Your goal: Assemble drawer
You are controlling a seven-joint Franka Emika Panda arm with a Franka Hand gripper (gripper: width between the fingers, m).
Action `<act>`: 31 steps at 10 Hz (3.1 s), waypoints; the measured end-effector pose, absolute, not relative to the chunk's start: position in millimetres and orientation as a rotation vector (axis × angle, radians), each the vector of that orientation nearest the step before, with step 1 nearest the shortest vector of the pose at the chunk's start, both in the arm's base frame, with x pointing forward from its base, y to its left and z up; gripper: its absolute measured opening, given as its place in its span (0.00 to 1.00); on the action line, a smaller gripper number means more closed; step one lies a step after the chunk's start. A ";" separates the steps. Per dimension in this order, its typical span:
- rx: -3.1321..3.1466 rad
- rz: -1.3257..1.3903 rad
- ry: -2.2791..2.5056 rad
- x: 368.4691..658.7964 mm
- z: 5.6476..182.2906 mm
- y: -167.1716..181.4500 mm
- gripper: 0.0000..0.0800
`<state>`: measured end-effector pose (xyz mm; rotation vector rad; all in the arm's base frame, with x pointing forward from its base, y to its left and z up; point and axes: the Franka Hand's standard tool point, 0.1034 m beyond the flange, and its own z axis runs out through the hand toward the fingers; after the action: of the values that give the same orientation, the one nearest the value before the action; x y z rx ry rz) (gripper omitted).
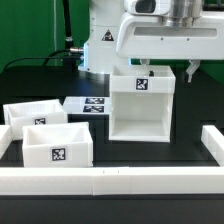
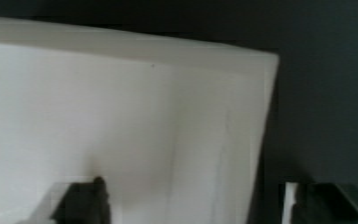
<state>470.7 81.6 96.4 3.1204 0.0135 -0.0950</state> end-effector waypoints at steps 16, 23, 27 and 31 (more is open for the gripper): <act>3.139 -0.046 0.040 531.2 96.9 89.7 0.04; 3.178 0.038 -0.012 584.6 97.8 99.6 0.04; 3.190 0.028 -0.268 584.4 97.7 102.1 0.04; 3.143 0.054 -0.807 593.5 100.0 87.1 0.04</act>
Offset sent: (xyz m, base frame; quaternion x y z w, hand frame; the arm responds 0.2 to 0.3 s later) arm 0.0000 0.0000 0.0000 0.0000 0.0000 0.0000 1.0000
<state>593.5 87.1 100.0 3.1426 -0.8070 0.0535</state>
